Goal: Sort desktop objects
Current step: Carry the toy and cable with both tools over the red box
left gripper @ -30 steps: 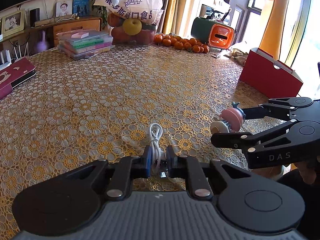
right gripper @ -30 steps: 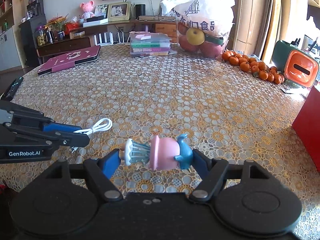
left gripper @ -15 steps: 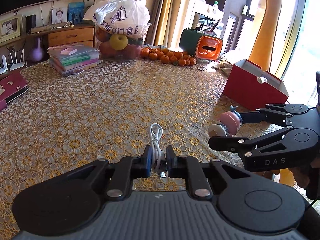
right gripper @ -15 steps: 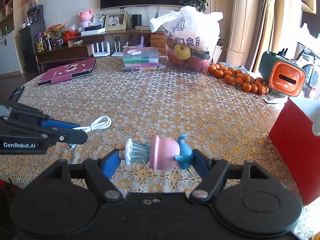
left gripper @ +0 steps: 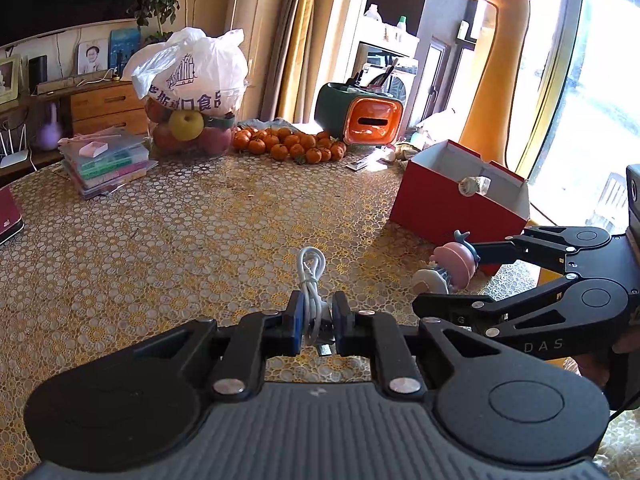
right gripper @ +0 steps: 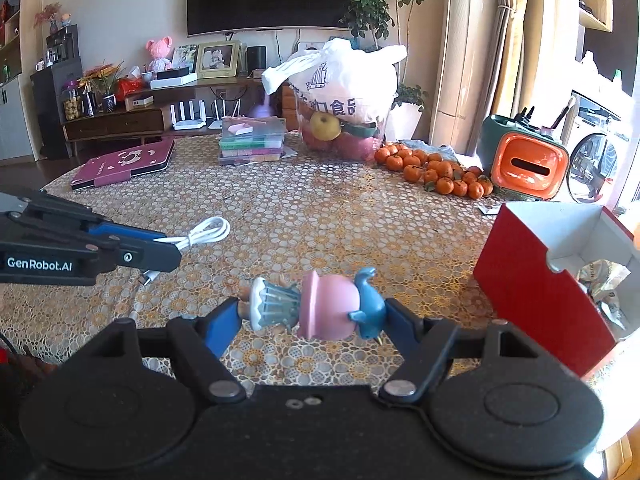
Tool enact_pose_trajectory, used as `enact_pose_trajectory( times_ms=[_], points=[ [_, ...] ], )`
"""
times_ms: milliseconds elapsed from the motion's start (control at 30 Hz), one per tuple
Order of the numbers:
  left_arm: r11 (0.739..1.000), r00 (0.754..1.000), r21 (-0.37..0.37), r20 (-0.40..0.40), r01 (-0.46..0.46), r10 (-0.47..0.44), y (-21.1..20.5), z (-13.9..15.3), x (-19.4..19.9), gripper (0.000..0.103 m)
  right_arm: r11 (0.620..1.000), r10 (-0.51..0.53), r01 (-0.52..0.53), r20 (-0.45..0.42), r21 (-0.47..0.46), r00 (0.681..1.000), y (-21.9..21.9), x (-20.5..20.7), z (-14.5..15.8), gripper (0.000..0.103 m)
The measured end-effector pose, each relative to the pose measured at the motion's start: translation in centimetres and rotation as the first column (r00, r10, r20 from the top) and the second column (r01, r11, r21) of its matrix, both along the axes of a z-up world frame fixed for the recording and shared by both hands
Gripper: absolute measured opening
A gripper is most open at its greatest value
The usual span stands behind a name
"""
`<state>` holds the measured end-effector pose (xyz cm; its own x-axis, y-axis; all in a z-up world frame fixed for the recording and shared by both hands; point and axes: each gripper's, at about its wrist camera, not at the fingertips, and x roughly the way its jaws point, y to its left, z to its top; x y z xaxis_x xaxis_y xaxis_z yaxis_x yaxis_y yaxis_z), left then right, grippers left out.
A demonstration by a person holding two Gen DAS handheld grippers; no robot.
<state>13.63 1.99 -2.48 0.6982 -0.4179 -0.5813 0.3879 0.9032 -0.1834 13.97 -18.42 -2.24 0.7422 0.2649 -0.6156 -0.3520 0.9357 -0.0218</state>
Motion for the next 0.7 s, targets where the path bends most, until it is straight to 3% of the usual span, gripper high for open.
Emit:
enact_pose_trajectory(
  times_ms=[700],
  points=[
    [0.990, 0.989, -0.021, 0.053, 0.139, -0.138, -11.0, 3.6, 1.6, 0.014, 0.994, -0.110, 0.110, 0.046, -0.002, 0.993, -11.5, -0.8, 3.4, 0.076]
  ],
)
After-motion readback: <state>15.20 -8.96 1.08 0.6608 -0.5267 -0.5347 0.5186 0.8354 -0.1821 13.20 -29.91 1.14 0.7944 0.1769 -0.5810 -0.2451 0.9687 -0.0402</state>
